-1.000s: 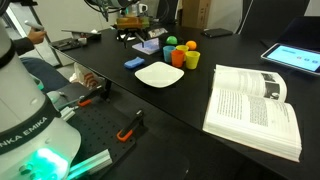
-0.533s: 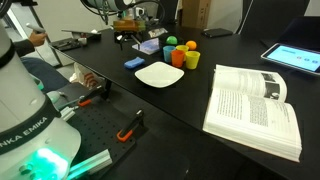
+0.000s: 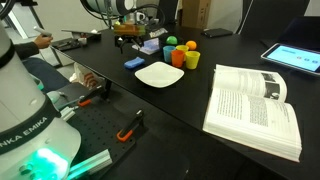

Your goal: Use the blue sponge to wipe the white plate

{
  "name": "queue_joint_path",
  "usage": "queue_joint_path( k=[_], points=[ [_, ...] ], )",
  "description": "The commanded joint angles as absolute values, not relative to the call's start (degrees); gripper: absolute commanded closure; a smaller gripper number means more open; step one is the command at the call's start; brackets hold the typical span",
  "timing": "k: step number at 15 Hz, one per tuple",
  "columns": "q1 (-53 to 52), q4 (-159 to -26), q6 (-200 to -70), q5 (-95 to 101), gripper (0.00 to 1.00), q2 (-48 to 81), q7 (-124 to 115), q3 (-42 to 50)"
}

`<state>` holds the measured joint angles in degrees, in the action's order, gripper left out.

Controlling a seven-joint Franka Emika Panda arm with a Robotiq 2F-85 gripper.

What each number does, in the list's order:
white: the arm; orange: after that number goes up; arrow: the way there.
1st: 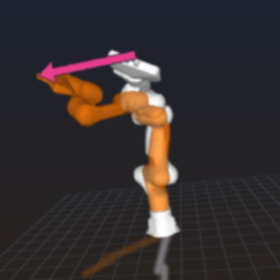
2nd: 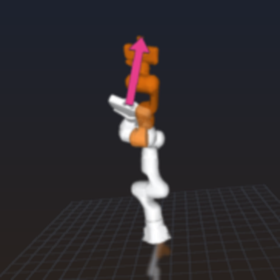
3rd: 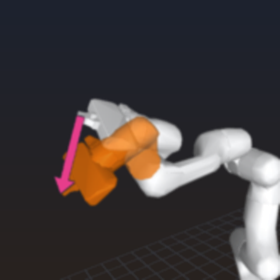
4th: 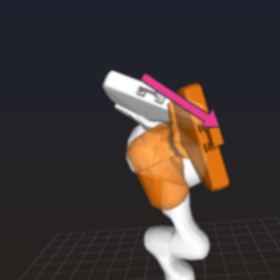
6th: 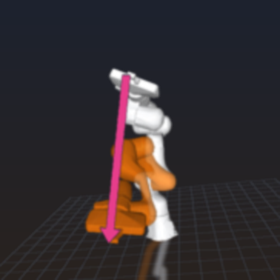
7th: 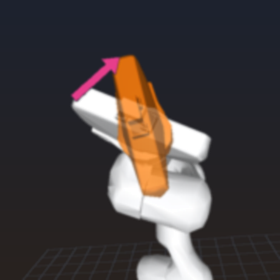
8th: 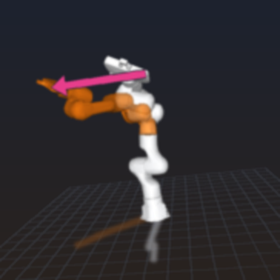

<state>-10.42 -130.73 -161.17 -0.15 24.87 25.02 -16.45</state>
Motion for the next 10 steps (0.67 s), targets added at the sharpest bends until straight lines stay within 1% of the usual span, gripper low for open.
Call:
queue_joint_path(
  k=[1,10],
  points=[
    [-9.6,-128.2,-159.8,1.8,0.0,27.0,23.0,-16.7],
    [-9.6,-126.4,-159.8,1.9,0.0,29.2,22.5,-17.2]
  ],
)
